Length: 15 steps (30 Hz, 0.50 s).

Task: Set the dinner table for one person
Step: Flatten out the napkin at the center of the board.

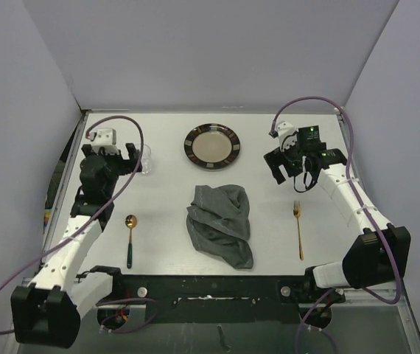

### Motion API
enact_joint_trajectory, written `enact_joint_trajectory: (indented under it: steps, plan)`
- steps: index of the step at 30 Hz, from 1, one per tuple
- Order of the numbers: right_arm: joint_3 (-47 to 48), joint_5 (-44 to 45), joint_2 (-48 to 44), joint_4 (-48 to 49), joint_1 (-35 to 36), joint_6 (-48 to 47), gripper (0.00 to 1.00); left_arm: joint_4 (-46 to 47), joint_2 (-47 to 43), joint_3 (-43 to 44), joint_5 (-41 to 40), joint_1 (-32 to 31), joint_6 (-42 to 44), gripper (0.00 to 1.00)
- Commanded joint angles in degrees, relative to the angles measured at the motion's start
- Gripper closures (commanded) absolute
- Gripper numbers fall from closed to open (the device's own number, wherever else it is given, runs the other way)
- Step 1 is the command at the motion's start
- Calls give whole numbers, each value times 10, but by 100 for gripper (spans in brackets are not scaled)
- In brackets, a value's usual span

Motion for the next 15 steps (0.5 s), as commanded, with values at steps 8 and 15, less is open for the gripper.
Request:
enact_joint_trajectory:
  steps: [8,15]
  plan:
    - [24,-76,-26,-71,60,38,10,-57,-182,2,233,36,-347,2]
    - [20,-4,19,-102,249,-7,11,-153,-131,19,223,5,-304,2]
